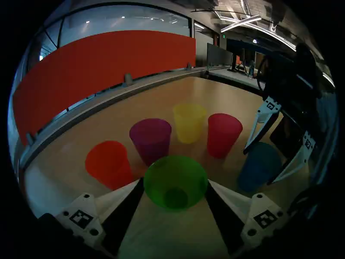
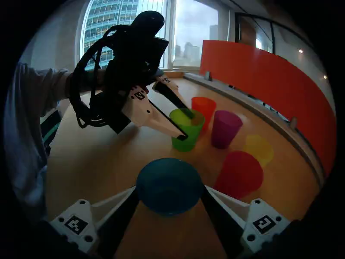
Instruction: Pour water
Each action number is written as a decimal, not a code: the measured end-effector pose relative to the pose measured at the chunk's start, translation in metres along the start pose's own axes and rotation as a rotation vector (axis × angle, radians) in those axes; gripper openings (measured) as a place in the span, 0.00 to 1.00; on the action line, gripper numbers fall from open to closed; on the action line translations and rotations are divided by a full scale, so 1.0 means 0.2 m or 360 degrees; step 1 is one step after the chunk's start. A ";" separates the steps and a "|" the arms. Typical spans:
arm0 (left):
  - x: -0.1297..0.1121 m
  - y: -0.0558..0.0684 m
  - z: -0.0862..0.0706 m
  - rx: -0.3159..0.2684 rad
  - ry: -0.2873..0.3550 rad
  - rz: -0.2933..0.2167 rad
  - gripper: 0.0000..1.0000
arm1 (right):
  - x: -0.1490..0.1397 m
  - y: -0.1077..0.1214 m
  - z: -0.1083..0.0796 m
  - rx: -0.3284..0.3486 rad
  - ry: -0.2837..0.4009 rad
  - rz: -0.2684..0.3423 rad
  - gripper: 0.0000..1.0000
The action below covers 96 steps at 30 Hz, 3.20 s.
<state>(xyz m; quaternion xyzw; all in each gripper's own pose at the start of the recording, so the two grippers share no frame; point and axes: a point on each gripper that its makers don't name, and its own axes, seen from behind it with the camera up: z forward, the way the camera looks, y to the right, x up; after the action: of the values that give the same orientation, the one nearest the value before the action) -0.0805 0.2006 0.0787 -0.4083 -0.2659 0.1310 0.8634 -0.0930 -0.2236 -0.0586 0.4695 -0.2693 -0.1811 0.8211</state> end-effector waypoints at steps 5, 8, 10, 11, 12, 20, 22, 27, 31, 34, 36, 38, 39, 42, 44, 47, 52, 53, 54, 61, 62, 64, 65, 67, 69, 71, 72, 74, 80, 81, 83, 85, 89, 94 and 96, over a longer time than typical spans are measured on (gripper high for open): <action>0.00 0.00 0.00 -0.0002 -0.0006 0.0010 0.87 | 0.00 0.00 0.00 0.0000 0.0004 -0.0003 1.00; 0.00 0.01 0.00 -0.0004 -0.0009 0.0012 0.87 | 0.01 0.00 0.00 -0.0001 0.0008 -0.0004 1.00; 0.00 0.01 0.00 -0.0005 -0.0010 0.0013 0.87 | 0.01 0.00 0.00 -0.0002 0.0010 -0.0004 1.00; 0.00 0.01 0.00 -0.0005 -0.0010 0.0014 0.87 | 0.01 0.00 0.01 -0.0003 0.0012 -0.0004 1.00; 0.00 0.01 0.00 -0.0006 -0.0010 0.0015 0.87 | 0.01 0.00 0.01 -0.0004 0.0014 -0.0004 1.00; 0.01 0.02 -0.01 -0.0012 0.0003 0.0013 0.87 | 0.02 -0.01 0.02 -0.0008 0.0037 0.0010 0.91; 0.02 0.02 -0.02 -0.0012 0.0008 0.0014 0.87 | 0.02 -0.02 0.02 -0.0010 0.0045 0.0022 0.91; 0.04 0.03 -0.04 -0.0012 0.0033 0.0016 0.87 | 0.02 -0.02 0.00 -0.0017 0.0057 0.0051 0.91; 0.07 0.04 -0.08 -0.0019 0.0075 -0.0005 0.87 | 0.06 -0.02 -0.02 -0.0027 0.0093 0.0070 0.91; 0.09 0.06 -0.11 -0.0021 0.0109 -0.0025 0.87 | 0.10 -0.02 -0.05 -0.0042 0.0129 0.0081 0.91; 0.11 0.06 -0.14 -0.0017 0.0134 -0.0033 0.87 | 0.12 -0.02 -0.07 -0.0053 0.0153 0.0087 0.91; 0.14 0.07 -0.17 -0.0012 0.0165 -0.0030 0.87 | 0.16 -0.02 -0.09 -0.0062 0.0180 0.0093 0.91; 0.15 0.07 -0.18 -0.0009 0.0179 -0.0028 0.87 | 0.17 -0.01 -0.11 -0.0067 0.0192 0.0096 0.91; 0.20 0.08 -0.24 0.0007 0.0221 -0.0022 0.87 | 0.22 -0.01 -0.15 -0.0081 0.0228 0.0101 0.91; 0.23 0.08 -0.27 0.0016 0.0253 -0.0021 0.87 | 0.25 0.00 -0.18 -0.0098 0.0250 0.0096 0.91; 0.28 0.10 -0.33 0.0024 0.0301 -0.0017 0.87 | 0.29 0.02 -0.22 -0.0125 0.0282 0.0085 0.91; 0.35 0.12 -0.41 0.0037 0.0373 -0.0018 0.87 | 0.38 0.03 -0.30 -0.0167 0.0350 0.0063 0.91; 0.36 0.13 -0.43 0.0038 0.0384 -0.0018 0.87 | 0.40 0.03 -0.32 -0.0173 0.0365 0.0062 0.91; 0.37 0.13 -0.44 0.0040 0.0395 -0.0018 0.87 | 0.42 0.04 -0.33 -0.0180 0.0380 0.0062 0.91; 0.45 0.19 -0.54 0.0055 0.0482 0.0000 0.87 | 0.56 0.05 -0.44 -0.0219 0.0504 0.0065 0.91; 0.46 0.20 -0.56 0.0055 0.0494 0.0002 0.87 | 0.58 0.05 -0.45 -0.0225 0.0517 0.0064 0.91; 0.48 0.22 -0.59 0.0055 0.0518 0.0005 0.87 | 0.60 0.06 -0.48 -0.0237 0.0543 0.0064 0.91; 0.49 0.22 -0.60 0.0055 0.0529 0.0006 0.87 | 0.62 0.07 -0.49 -0.0243 0.0553 0.0063 0.91; 0.52 0.24 -0.64 0.0056 0.0556 0.0009 0.87 | 0.64 0.07 -0.51 -0.0251 0.0573 0.0061 0.91; 0.54 0.25 -0.66 0.0059 0.0584 0.0013 0.87 | 0.66 0.07 -0.53 -0.0257 0.0589 0.0059 0.91; 0.57 0.26 -0.69 0.0063 0.0614 0.0012 0.88 | 0.68 0.08 -0.54 -0.0263 0.0604 0.0055 0.91; 0.58 0.26 -0.71 0.0065 0.0628 0.0011 0.88 | 0.69 0.08 -0.55 -0.0266 0.0611 0.0054 0.91; 0.59 0.27 -0.73 0.0068 0.0652 0.0008 0.88 | 0.70 0.08 -0.56 -0.0270 0.0623 0.0050 0.91; 0.63 0.31 -0.81 0.0058 0.0724 0.0002 0.88 | 0.74 0.08 -0.59 -0.0278 0.0661 0.0049 0.91; 0.64 0.32 -0.82 0.0057 0.0735 0.0002 0.88 | 0.75 0.07 -0.59 -0.0279 0.0666 0.0050 0.91; 0.64 0.33 -0.83 0.0052 0.0748 0.0001 0.88 | 0.76 0.08 -0.60 -0.0282 0.0673 0.0051 0.91; 0.65 0.34 -0.84 0.0049 0.0761 0.0002 0.88 | 0.77 0.08 -0.60 -0.0287 0.0682 0.0050 0.91; 0.65 0.36 -0.85 0.0046 0.0785 0.0002 0.88 | 0.79 0.09 -0.62 -0.0298 0.0705 0.0048 0.91; 0.67 0.38 -0.86 0.0037 0.0812 0.0004 0.88 | 0.80 0.09 -0.63 -0.0300 0.0729 0.0054 0.91; 0.68 0.39 -0.87 0.0036 0.0825 0.0008 0.88 | 0.81 0.10 -0.63 -0.0302 0.0739 0.0057 0.91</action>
<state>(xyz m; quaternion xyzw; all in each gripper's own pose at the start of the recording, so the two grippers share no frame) 0.1288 0.1986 -0.0249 -0.4192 -0.0334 0.0271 0.9069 0.1131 -0.2179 -0.0490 0.4144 -0.0634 -0.0783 0.9045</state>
